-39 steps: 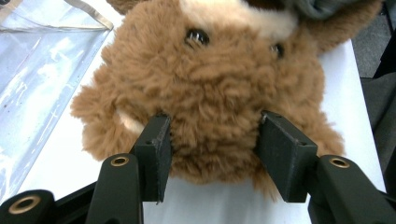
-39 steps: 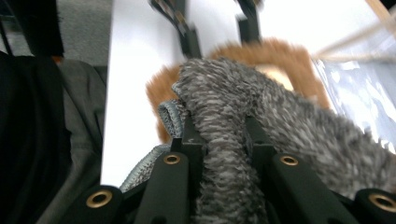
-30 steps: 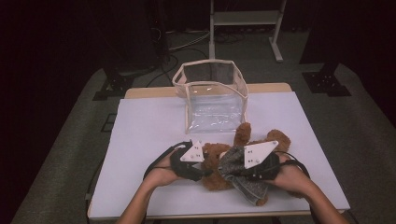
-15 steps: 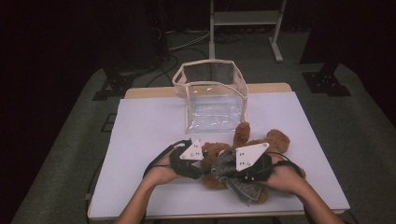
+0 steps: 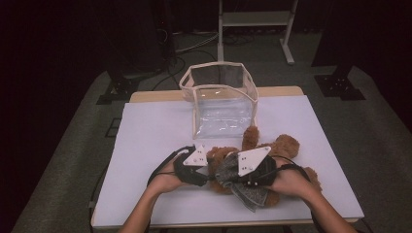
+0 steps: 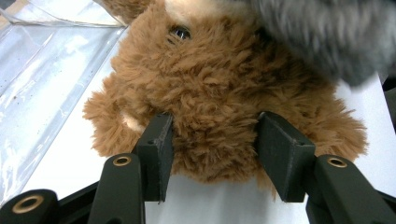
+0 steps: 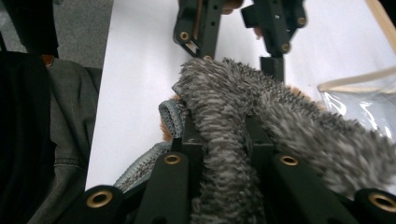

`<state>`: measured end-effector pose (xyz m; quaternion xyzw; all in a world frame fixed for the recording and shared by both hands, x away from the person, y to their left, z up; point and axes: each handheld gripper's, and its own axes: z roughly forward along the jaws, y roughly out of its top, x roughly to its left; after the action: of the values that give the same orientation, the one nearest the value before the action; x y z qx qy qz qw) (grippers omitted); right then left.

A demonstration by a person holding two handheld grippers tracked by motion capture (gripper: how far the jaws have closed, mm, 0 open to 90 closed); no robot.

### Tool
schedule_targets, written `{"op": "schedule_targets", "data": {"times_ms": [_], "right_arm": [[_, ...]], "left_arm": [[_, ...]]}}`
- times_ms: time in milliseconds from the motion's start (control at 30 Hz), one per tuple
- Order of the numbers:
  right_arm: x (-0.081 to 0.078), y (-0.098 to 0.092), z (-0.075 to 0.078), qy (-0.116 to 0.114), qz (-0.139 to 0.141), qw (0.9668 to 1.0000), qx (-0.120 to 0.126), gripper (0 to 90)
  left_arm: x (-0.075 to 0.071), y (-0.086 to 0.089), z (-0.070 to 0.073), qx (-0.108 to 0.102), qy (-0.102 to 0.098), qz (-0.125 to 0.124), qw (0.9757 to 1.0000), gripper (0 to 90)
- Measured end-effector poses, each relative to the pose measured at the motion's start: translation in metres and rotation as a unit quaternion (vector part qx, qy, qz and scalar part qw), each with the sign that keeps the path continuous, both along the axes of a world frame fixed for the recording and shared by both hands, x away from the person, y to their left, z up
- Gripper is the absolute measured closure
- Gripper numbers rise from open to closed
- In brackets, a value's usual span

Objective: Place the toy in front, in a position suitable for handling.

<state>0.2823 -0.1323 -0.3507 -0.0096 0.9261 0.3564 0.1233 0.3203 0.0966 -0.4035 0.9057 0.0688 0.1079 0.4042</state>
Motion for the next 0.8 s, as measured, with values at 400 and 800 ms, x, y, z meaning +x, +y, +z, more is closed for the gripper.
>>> {"op": "schedule_targets", "data": {"times_ms": [400, 800], "right_arm": [[0.001, 0.009, -0.001, 0.018, 0.020, 0.9997, 0.001, 74.8], [0.000, 0.010, -0.007, 0.018, 0.021, 0.9996, -0.011, 74.6]], "left_arm": [[-0.001, -0.003, -0.001, -0.002, -0.001, -0.006, 1.0000, 47.5], [-0.002, -0.005, -0.002, -0.003, 0.000, -0.009, 1.0000, 47.2]]}}
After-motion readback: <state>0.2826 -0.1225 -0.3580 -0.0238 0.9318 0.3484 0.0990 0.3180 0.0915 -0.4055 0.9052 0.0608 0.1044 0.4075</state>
